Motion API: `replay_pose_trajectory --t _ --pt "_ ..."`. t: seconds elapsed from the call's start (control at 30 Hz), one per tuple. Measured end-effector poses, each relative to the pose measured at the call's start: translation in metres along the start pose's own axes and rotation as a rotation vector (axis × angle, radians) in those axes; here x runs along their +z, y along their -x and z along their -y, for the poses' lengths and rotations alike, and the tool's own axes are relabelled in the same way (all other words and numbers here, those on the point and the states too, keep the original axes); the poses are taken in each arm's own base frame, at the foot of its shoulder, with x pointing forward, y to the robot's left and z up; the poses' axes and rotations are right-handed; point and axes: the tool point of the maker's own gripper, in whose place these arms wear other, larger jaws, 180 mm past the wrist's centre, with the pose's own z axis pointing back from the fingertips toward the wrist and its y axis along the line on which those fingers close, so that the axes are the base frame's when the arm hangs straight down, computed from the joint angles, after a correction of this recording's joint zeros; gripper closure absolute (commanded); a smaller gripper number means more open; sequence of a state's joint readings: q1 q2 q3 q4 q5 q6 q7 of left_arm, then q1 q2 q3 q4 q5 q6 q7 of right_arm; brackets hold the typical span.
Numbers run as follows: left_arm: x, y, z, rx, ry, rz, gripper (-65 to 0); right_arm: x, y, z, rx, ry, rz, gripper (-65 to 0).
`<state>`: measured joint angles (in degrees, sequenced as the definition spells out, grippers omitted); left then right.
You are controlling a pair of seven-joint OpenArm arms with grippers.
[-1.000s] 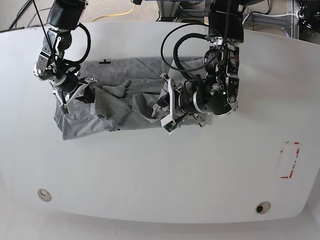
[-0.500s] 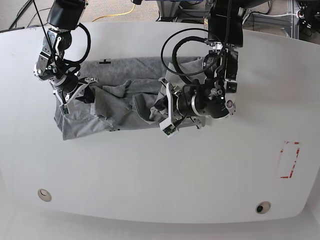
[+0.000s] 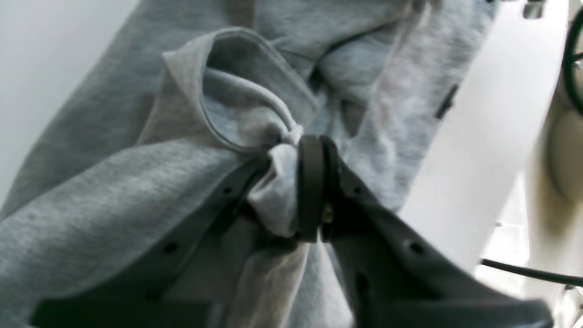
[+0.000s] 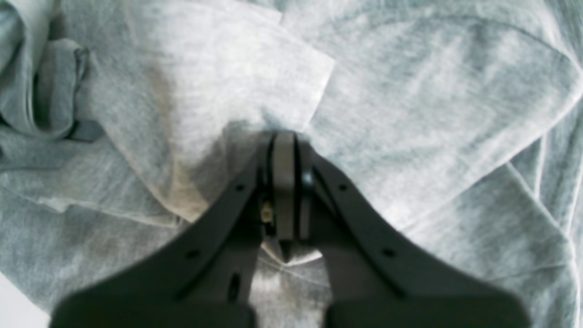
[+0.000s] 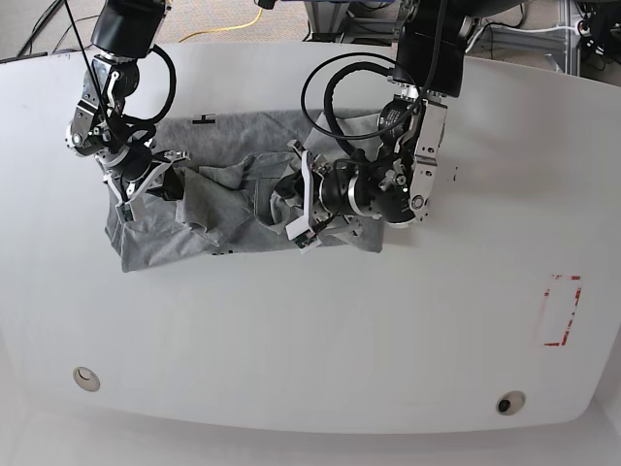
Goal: Layout the t-shirt on the table in an organized manner, then fold the t-shirt properly
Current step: 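Lower the folded end onto the strip with the left gripper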
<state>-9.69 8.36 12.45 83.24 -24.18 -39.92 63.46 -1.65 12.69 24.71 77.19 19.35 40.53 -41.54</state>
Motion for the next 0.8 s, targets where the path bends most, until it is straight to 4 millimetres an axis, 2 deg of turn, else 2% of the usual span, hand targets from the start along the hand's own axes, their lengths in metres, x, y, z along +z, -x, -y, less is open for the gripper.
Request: replay_pose_trajectory --t 0.17,0.23,0.3,0.43,0.6,0.7,0.8 --pt "0.000 -0.018 0.014 -0.003 0.072 0.062 -45.3 0.000 0.000 0.000 0.000 0.000 0.000 -1.3" --pt "-0.001 -0.025 0.021 -0.001 0.100 0.086 -52.6 0.000 0.000 0.000 0.000 0.000 0.000 -1.3" --pt "0.000 -0.029 0.026 0.009 0.127 0.103 -57.1 0.000 0.000 0.000 0.000 0.000 0.000 -1.3" --pt "0.002 -0.026 0.029 0.005 0.152 0.062 -58.5 0.000 0.000 0.000 0.000 0.000 0.000 -1.3" --pt "0.009 -0.036 0.032 -0.003 0.174 0.093 -58.5 0.000 0.000 0.000 0.000 0.000 0.000 -1.3" --pt "0.021 -0.047 0.033 -0.055 0.147 0.123 -58.2 0.000 0.000 0.000 0.000 0.000 0.001 -1.3" --pt "0.037 -0.051 0.022 -0.110 0.094 0.137 -55.6 0.000 0.000 0.000 0.000 0.000 0.000 -1.3"
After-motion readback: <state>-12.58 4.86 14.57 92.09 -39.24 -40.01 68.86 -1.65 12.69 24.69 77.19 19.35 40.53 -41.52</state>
